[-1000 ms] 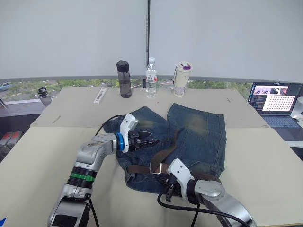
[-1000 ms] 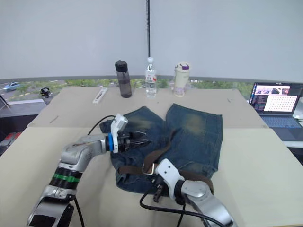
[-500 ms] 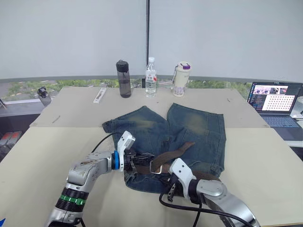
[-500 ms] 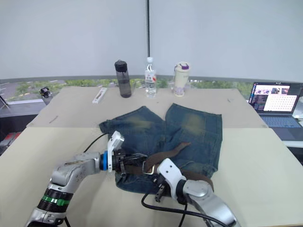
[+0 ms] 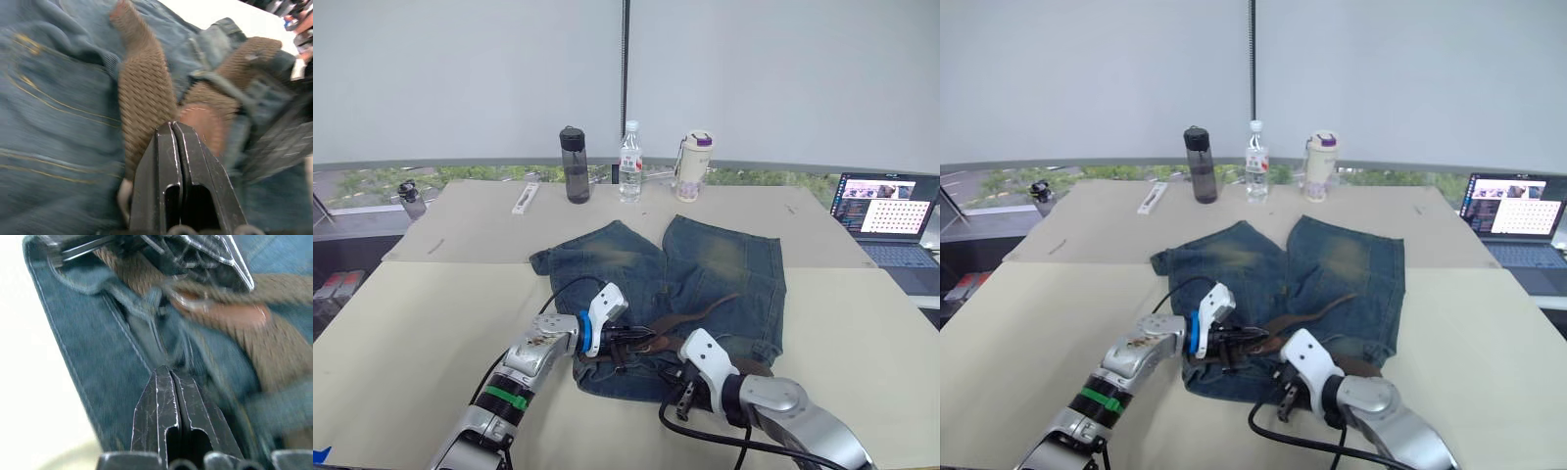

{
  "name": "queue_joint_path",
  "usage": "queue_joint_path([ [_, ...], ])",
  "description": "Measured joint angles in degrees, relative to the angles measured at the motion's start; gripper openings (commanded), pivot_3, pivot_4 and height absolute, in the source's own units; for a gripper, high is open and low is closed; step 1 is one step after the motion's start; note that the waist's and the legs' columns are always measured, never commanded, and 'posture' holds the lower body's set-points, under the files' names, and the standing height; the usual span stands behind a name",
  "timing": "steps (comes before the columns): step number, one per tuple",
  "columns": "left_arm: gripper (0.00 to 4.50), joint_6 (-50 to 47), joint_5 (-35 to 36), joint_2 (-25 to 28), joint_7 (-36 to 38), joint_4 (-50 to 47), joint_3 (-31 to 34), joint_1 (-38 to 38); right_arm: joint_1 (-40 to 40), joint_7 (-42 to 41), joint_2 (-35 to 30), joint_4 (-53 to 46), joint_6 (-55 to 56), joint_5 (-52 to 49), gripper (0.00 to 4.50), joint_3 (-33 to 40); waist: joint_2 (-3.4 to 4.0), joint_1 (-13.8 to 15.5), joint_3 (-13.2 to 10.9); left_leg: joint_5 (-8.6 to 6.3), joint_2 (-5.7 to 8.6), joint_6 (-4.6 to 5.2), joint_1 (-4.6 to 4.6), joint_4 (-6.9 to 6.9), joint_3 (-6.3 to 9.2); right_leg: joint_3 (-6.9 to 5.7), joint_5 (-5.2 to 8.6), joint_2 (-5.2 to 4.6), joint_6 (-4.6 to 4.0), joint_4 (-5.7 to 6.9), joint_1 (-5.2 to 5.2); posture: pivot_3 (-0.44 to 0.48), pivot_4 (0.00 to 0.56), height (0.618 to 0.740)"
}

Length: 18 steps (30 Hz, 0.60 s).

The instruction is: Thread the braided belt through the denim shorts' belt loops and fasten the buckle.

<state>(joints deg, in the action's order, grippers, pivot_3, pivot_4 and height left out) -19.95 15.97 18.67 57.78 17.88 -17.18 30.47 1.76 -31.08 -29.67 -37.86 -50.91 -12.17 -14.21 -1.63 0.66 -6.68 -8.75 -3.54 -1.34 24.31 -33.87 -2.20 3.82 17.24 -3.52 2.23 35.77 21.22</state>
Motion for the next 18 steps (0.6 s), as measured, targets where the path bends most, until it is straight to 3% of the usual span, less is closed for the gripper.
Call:
queue_joint_path([
  [2,0.07,-3.9,5.0,-0.6,1.9,-1.2,3.9,-1.7,-1.6,0.5,-0.2,-3.7,-1.3,-1.0,0.0,2.1,0.06,-0.2,0.0,0.0,-0.06,0.03,0.05,0.03,-0.03,0.0,0.01,0.03,0.01,0.02,0.03,0.0,0.15,0.74],
  [7,0.07,-26.8,22.8,1.5,2.2,-5.8,16.6,-3.3,-3.4,1.3,0.2,-10.6,-3.6,-5.4,0.0,9.3,-0.05,-1.2,-0.2,0.31,-0.27,0.55,0.33,0.04,0.22,-0.05,-0.04,0.41,0.6,0.32,0.17,0.0,0.15,0.74],
  [11,0.0,-34.1,29.1,2.3,-2.6,-8.7,23.9,-0.5,-3.0,1.4,0.2,-13.7,-4.8,-9.0,1.27,12.5,-0.02,-1.4,-0.2,0.31,-0.24,0.55,0.25,0.05,0.34,-0.09,-0.02,0.43,0.64,0.31,0.11,0.0,0.15,0.74],
  [14,0.0,-34.0,28.8,2.7,-4.4,-11.9,23.8,-0.9,0.0,3.0,-1.4,-13.8,-6.2,-8.9,2.29,12.6,0.01,-1.4,-0.3,0.31,-0.16,0.53,0.09,0.04,0.25,-0.07,-0.03,0.29,0.31,0.22,0.14,0.0,0.15,0.74],
  [18,0.0,-32.1,26.6,1.3,-7.4,-13.6,22.0,-1.9,7.4,4.3,-7.7,-11.0,-6.6,-5.1,2.29,10.6,-0.02,-1.3,-0.3,0.31,-0.09,0.53,0.09,0.05,0.12,-0.05,-0.02,0.13,-0.04,0.11,0.17,0.0,0.15,0.74],
])
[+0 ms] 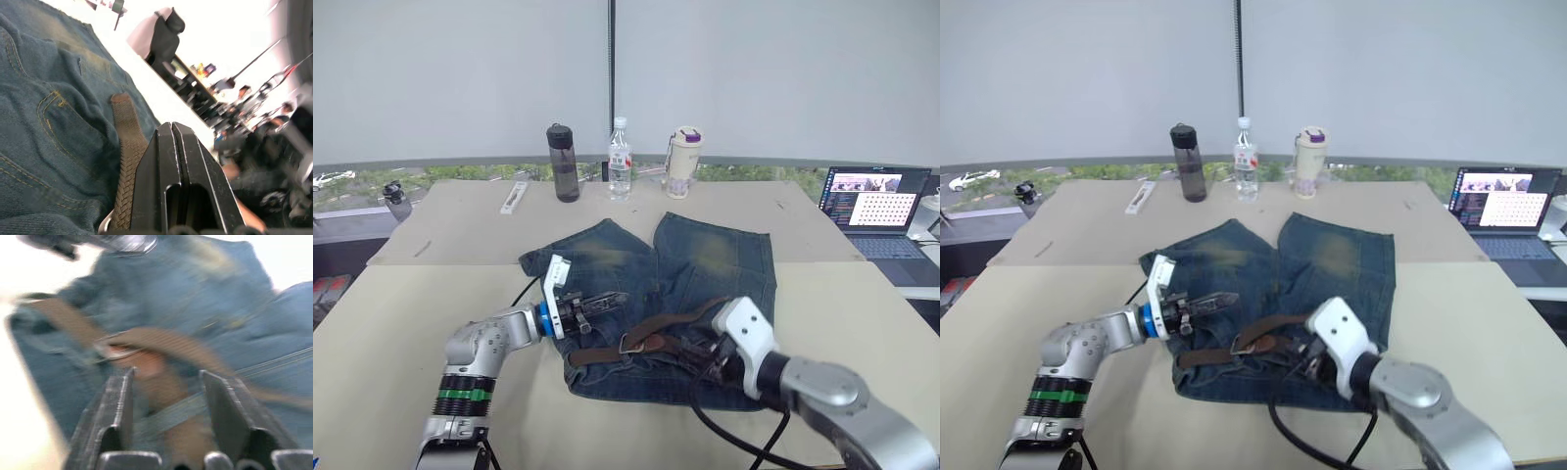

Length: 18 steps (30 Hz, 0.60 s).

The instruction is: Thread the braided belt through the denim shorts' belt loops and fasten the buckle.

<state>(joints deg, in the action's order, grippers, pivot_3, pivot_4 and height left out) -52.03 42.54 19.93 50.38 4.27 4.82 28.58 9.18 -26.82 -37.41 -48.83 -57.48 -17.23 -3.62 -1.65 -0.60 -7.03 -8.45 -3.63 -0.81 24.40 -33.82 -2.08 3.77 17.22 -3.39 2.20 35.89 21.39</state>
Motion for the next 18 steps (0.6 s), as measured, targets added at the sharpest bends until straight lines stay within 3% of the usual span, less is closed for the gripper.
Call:
queue_joint_path([
  [7,0.0,1.9,-1.9,-0.1,-1.3,-2.4,-2.3,-2.2,10.6,-3.0,-8.4,12.1,9.0,11.9,2.29,-16.7,-0.02,-0.1,-0.1,0.01,-0.04,0.01,0.07,0.09,-0.06,0.04,-0.1,0.07,0.12,0.01,-0.07,0.0,0.15,0.74],
  [12,0.0,3.6,-3.3,1.0,-1.4,-5.0,-3.9,-3.4,14.5,-5.2,-7.2,21.0,16.7,18.6,2.29,-23.3,-0.01,-0.1,-0.1,0.01,-0.05,0.01,0.06,0.06,-0.07,0.05,-0.17,0.11,0.23,0.04,-0.08,0.0,0.15,0.74],
  [15,0.0,5.3,-4.8,2.0,-1.5,-6.4,-4.8,-4.3,15.8,-5.6,-5.3,24.2,19.4,20.9,1.5,-24.2,-0.02,-0.1,-0.1,0.01,-0.06,0.01,0.04,0.05,-0.08,0.06,-0.18,0.11,0.26,0.05,-0.09,0.0,0.15,0.74],
  [18,0.0,6.2,-6.3,3.0,-2.1,-7.7,-4.8,-4.7,17.0,-5.8,-2.8,26.4,20.8,21.8,0.44,-24.2,0.01,0.0,-0.1,0.01,-0.06,0.01,0.04,0.05,-0.08,0.06,-0.21,0.11,0.32,0.08,-0.1,0.0,0.15,0.74],
])
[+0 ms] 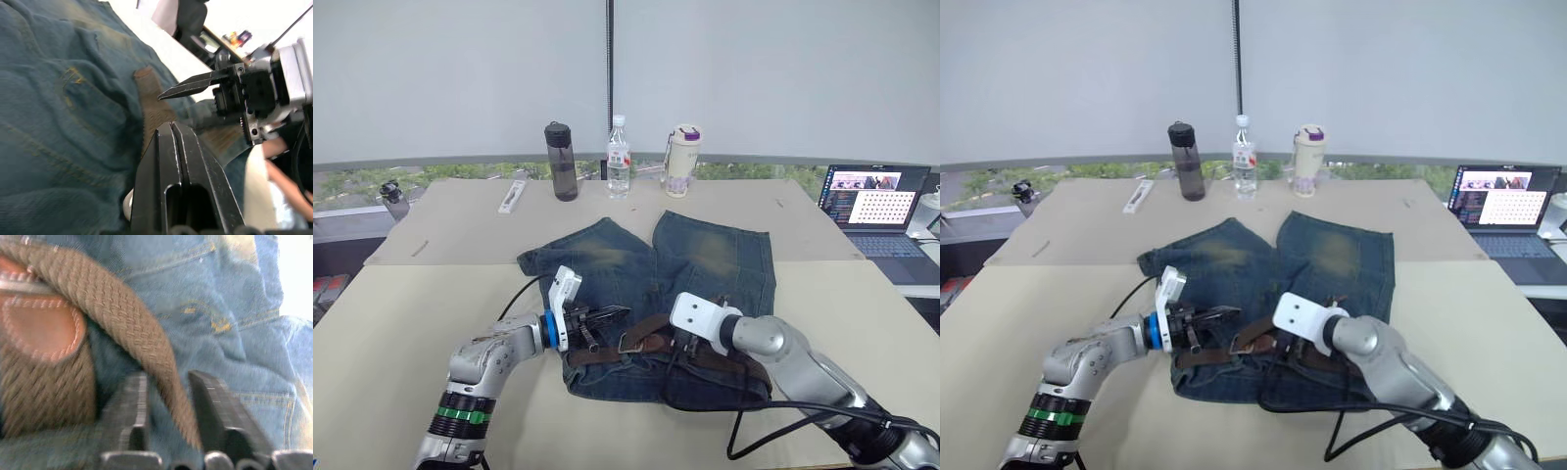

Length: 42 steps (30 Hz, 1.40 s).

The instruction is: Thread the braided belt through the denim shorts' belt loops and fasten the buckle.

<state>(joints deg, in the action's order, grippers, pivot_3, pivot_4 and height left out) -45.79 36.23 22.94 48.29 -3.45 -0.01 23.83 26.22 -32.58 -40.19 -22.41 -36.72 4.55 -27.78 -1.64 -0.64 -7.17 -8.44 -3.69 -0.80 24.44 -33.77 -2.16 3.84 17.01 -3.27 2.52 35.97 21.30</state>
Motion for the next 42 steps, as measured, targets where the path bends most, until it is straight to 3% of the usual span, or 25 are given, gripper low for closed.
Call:
queue_joint_path([
  [1,0.0,0.5,-0.3,0.3,-0.3,-0.2,0.1,-0.1,0.5,0.0,1.3,0.4,0.0,-0.1,0.05,0.3,-0.01,0.0,0.0,0.0,-0.02,0.0,0.0,0.0,0.0,0.0,0.0,0.02,0.0,0.0,0.0,0.0,0.15,0.74],
  [2,0.0,1.0,-0.4,0.3,-0.7,-0.4,0.4,-0.1,1.2,-0.1,3.1,0.6,-0.2,-0.2,0.01,0.8,-0.01,0.0,0.0,0.0,-0.03,0.0,0.0,0.0,0.0,0.0,-0.02,0.03,0.02,0.01,0.01,0.0,0.15,0.74],
  [14,0.0,-0.9,0.5,3.8,-2.5,-8.4,1.0,0.0,6.6,-2.3,9.3,0.7,-0.4,2.8,0.01,0.1,0.05,0.0,-0.1,0.0,-0.06,0.0,-0.04,0.0,-0.02,0.0,-0.02,0.05,0.02,0.11,0.01,0.0,0.15,0.74],
  [16,0.41,-1.5,0.6,4.3,-2.7,-10.1,0.4,0.0,6.6,-2.4,9.9,1.1,-0.4,3.2,0.0,-0.2,0.05,0.0,-0.1,0.0,-0.06,0.0,-0.04,0.0,-0.02,0.0,-0.02,0.05,0.02,0.11,0.01,0.0,0.15,0.74],
  [26,3.95,-3.1,-8.6,5.4,-12.4,-16.5,-8.7,0.1,6.6,-4.1,11.4,1.9,-0.4,5.4,0.0,-0.5,0.06,-0.1,-0.1,0.0,-0.06,0.0,-0.05,0.0,-0.05,0.03,-0.02,0.06,0.01,0.12,0.01,0.0,0.15,0.74],
  [28,4.48,-3.0,-11.0,5.1,-14.3,-16.1,-10.3,0.3,6.6,-4.6,11.7,1.9,-0.4,5.5,0.0,-0.5,0.06,0.0,-0.1,0.0,-0.06,0.0,-0.06,0.0,-0.05,0.03,-0.02,0.06,0.01,0.12,0.01,0.0,0.15,0.74],
  [29,4.48,-3.0,-12.1,4.9,-15.0,-15.8,-10.9,0.4,6.7,-4.8,11.8,1.9,-0.4,5.5,0.0,-0.5,0.06,0.0,-0.1,0.0,-0.05,0.0,-0.05,0.0,-0.05,0.03,-0.02,0.07,0.01,0.12,0.01,0.0,0.15,0.74],
  [34,2.94,-2.8,-13.9,3.4,-16.3,-15.3,-11.3,0.4,6.7,-6.3,11.9,1.9,-0.4,5.3,0.0,-0.5,0.06,-0.1,-0.1,0.0,-0.06,0.0,-0.05,0.0,-0.05,0.03,-0.02,0.08,0.02,0.13,0.01,0.0,0.15,0.74],
  [35,2.53,-2.6,-14.0,3.3,-16.2,-15.3,-11.3,0.4,6.7,-6.7,12.2,1.7,-0.9,5.0,0.75,-0.3,0.06,-0.1,-0.1,0.0,-0.06,0.0,-0.05,-0.01,-0.05,0.03,-0.02,0.08,0.02,0.14,0.01,0.0,0.15,0.74],
  [39,1.22,-2.5,-14.1,2.6,-16.4,-15.3,-11.0,-0.4,6.4,-7.0,12.7,0.5,-2.3,4.2,2.03,0.9,0.06,-0.1,-0.1,0.0,-0.06,0.0,-0.05,-0.01,-0.05,0.03,-0.02,0.08,0.02,0.15,0.01,0.0,0.15,0.74],
  [42,0.24,-2.6,-14.1,1.9,-17.2,-15.3,-10.0,-1.7,4.1,-7.2,12.3,-2.1,-4.1,3.2,2.05,2.7,0.07,0.1,-0.1,0.0,-0.06,0.0,-0.05,-0.01,-0.05,0.03,-0.01,0.07,0.02,0.15,-0.01,0.0,0.15,0.74],
])
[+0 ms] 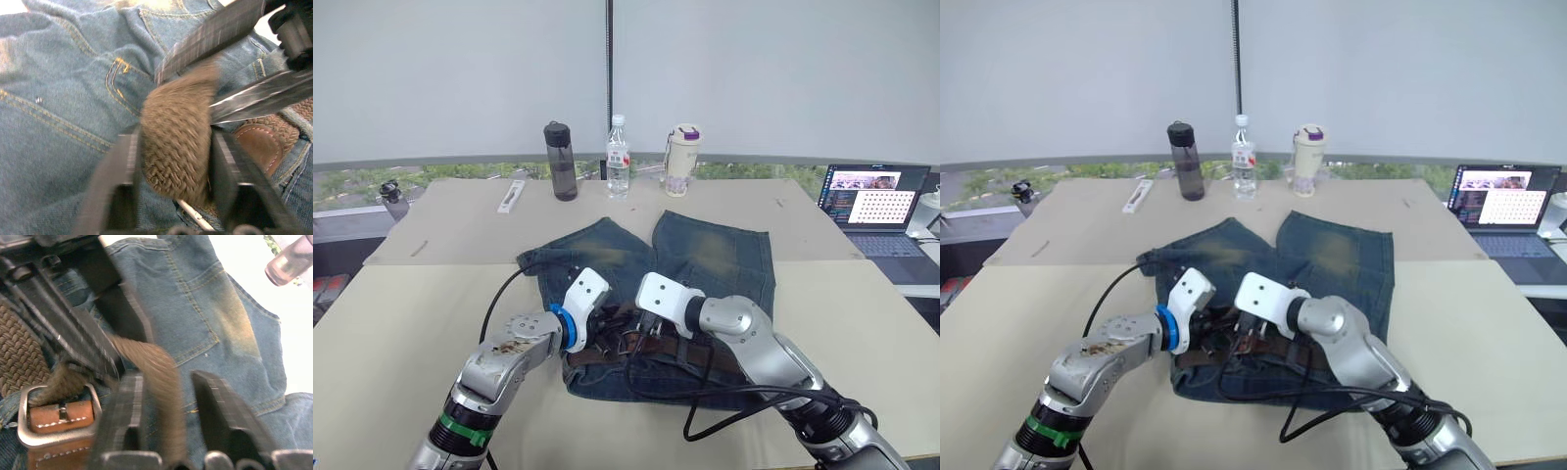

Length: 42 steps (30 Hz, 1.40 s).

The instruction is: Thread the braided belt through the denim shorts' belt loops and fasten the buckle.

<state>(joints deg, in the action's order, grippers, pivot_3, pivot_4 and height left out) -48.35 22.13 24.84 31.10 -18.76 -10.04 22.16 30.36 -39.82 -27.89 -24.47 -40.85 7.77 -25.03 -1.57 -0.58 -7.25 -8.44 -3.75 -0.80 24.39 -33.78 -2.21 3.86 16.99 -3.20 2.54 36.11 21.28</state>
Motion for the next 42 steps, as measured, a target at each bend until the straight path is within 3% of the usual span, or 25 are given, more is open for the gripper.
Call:
queue_joint_path([
  [1,0.01,-0.1,0.0,-0.3,-0.5,0.0,0.6,-0.4,-1.2,-0.2,0.2,-1.3,-1.7,-1.1,2.05,1.2,-0.01,0.0,0.0,0.0,-0.01,0.0,0.02,0.0,0.0,0.0,0.0,0.0,0.0,-0.01,0.01,0.0,0.15,0.74],
  [7,0.0,-1.7,1.5,-2.4,-1.9,0.0,3.5,-0.7,-4.2,-1.6,2.6,-9.1,-12.5,-10.2,0.11,8.5,0.0,-0.1,0.0,0.0,-0.02,0.0,-0.06,-0.01,0.02,0.01,-0.01,0.01,0.0,0.04,-0.02,0.0,0.15,0.74],
  [8,0.0,-2.0,1.6,-2.4,-1.9,0.0,3.7,-0.7,-4.9,-1.7,2.6,-9.9,-13.5,-11.1,0.04,8.5,0.0,-0.2,0.0,0.0,-0.02,0.0,-0.05,0.0,0.02,0.01,0.0,0.01,-0.01,0.03,-0.01,0.0,0.15,0.74],
  [22,0.0,-6.5,4.0,-2.9,-3.5,-0.2,4.5,-1.3,-5.7,-1.6,0.0,-8.2,-12.8,-14.9,0.04,4.3,0.0,-0.1,0.0,0.0,0.01,-0.01,-0.06,-0.02,0.02,0.01,0.01,-0.01,-0.03,0.0,-0.02,0.0,0.15,0.74],
  [29,0.0,-7.7,4.5,-2.9,-5.0,-1.7,4.4,-1.0,-0.5,1.1,1.4,-4.0,-12.8,-18.4,0.04,13.6,0.0,0.0,0.0,0.0,0.01,-0.01,-0.03,0.01,0.03,0.0,0.0,0.0,-0.02,-0.01,-0.02,0.0,0.15,0.74],
  [35,0.0,-8.2,4.6,-3.0,-5.5,-1.7,4.2,-0.7,-4.0,-1.4,-0.6,-5.4,-12.9,-23.8,0.04,15.4,0.0,-0.1,0.0,0.0,0.01,0.0,0.0,0.02,0.02,0.02,0.01,0.0,-0.01,-0.01,-0.02,0.0,0.15,0.74],
  [40,0.0,-8.9,4.1,-2.5,-6.3,-0.8,4.2,-0.5,-4.8,0.2,0.9,-7.4,-13.1,-27.2,1.68,17.6,0.01,-0.3,0.0,0.0,0.0,0.0,-0.09,0.02,0.06,0.03,0.0,0.02,-0.02,0.03,-0.03,0.0,0.15,0.74],
  [42,0.0,-9.3,3.8,-2.4,-6.5,-0.4,4.2,-0.6,-5.9,2.0,1.5,-7.6,-13.1,-27.2,1.68,18.4,0.01,-0.2,0.0,0.0,0.01,0.0,-0.05,0.0,0.05,0.04,0.0,0.01,-0.02,0.01,-0.01,0.0,0.15,0.74],
])
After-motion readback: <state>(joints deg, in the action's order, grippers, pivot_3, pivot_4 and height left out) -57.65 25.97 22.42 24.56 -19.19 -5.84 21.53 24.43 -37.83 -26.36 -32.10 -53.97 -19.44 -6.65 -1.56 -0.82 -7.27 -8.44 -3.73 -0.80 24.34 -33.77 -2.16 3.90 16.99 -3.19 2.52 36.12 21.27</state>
